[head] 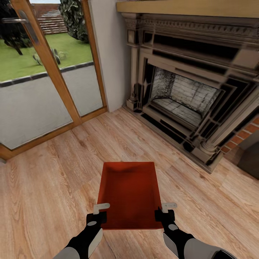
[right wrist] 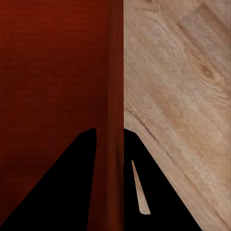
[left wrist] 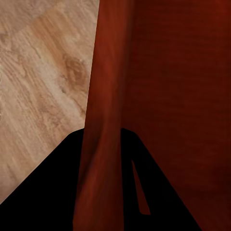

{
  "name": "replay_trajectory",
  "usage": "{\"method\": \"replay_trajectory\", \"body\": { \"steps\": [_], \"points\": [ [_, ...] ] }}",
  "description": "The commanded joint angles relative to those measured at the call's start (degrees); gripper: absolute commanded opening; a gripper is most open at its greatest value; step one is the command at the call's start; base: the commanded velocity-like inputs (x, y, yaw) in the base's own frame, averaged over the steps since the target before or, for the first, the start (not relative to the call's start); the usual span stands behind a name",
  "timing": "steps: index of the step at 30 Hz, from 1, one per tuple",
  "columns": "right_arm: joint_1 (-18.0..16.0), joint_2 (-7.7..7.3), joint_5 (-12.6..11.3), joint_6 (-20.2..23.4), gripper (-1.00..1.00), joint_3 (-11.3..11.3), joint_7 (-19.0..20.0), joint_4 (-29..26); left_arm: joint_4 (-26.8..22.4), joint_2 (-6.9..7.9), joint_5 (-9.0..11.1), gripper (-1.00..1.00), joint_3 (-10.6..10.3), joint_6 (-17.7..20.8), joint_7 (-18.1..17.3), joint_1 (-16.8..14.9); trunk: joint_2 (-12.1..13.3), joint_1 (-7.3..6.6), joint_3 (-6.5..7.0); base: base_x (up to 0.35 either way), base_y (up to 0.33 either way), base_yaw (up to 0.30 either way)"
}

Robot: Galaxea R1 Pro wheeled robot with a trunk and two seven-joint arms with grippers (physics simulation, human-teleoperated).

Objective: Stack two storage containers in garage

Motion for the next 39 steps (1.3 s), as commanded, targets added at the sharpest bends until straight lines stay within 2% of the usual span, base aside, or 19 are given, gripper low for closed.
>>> {"method": "replay_trajectory", "body": {
  "steps": [1, 39],
  "points": [
    [0.0, 0.0, -2.0, -0.5, -1.0, 1.3, 0.0, 0.3, -0.4, -0.02, 0.0, -1.0, -0.4, 0.0, 0.3, 0.0, 0.4, -0.23, 0.15, 0.0, 0.0, 0.0],
    [0.0, 0.0, -2.1, -0.6, -1.0, 1.1, 0.0, 0.3, -0.4, -0.01, 0.0, -1.0, -0.4, 0.1, 0.3, 0.0, 15.6, -8.57, 6.97, 0.0, 0.0, 0.0]
  ]
}}
